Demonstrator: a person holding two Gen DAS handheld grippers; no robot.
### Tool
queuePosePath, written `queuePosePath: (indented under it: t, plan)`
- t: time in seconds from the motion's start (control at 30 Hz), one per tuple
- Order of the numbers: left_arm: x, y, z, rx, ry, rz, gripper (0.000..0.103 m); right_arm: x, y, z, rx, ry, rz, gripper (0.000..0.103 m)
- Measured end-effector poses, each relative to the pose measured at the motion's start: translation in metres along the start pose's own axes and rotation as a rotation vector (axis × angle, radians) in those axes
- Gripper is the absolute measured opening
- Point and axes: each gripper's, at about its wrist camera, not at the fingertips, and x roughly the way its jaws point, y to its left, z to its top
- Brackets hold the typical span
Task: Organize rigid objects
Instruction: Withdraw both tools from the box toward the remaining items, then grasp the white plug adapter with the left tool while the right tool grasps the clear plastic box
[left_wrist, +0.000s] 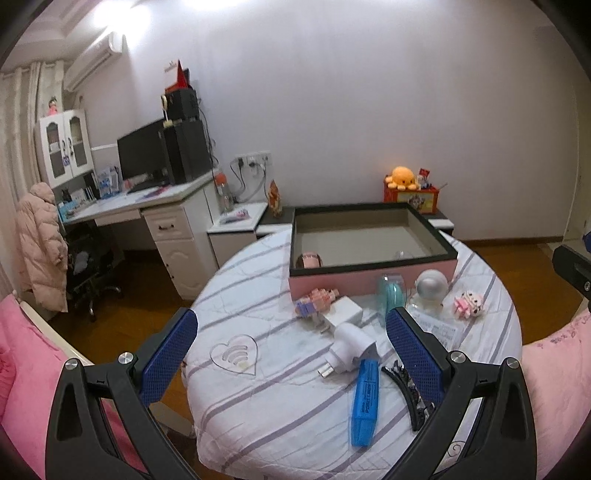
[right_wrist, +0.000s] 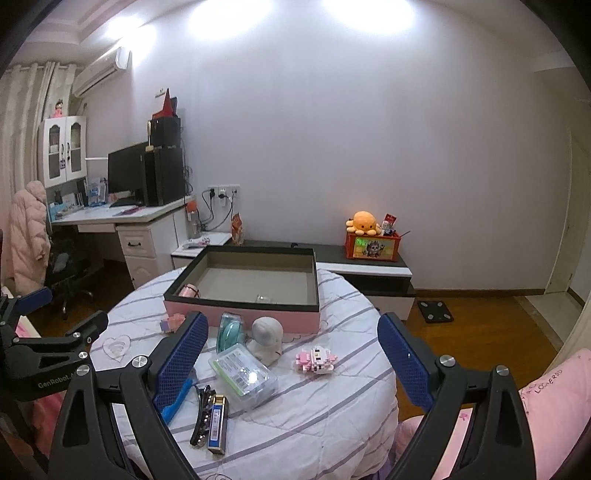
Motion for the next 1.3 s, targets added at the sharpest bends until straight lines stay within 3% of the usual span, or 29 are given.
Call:
queuePosePath:
  t: [0.2, 0.43, 0.7, 0.97, 1.17, 1.3]
  plan:
    - [0.032, -0.004, -0.007, 0.005, 0.108, -0.027, 0.103, 0.021, 0.008, -0.007, -0.036, 0.057, 0.001, 0.094]
    - [0.075, -0.015, -0.019, 0.027, 0.242, -0.047, 0.103, 0.069, 0.018, -0.023, -0.095, 0.191, 0.017, 0.094]
    - [0.111, -0.026, -0.028, 0.054, 0.341, -0.063, 0.103, 0.121, 0.024, -0.043, -0.125, 0.326, 0.071, 0.094]
    - [0.133, -0.029, -0.034, 0.075, 0.404, -0.056, 0.103, 0.167, 0.028, -0.066, -0.122, 0.46, 0.143, 0.094]
    - [0.143, -0.032, -0.036, 0.086, 0.437, -0.062, 0.103, 0.184, 0.02, -0.071, -0.015, 0.531, 0.3, 0.094]
    - [0.143, -0.025, -0.034, 0.073, 0.445, -0.075, 0.103, 0.19, 0.022, -0.079, -0.027, 0.555, 0.284, 0.094]
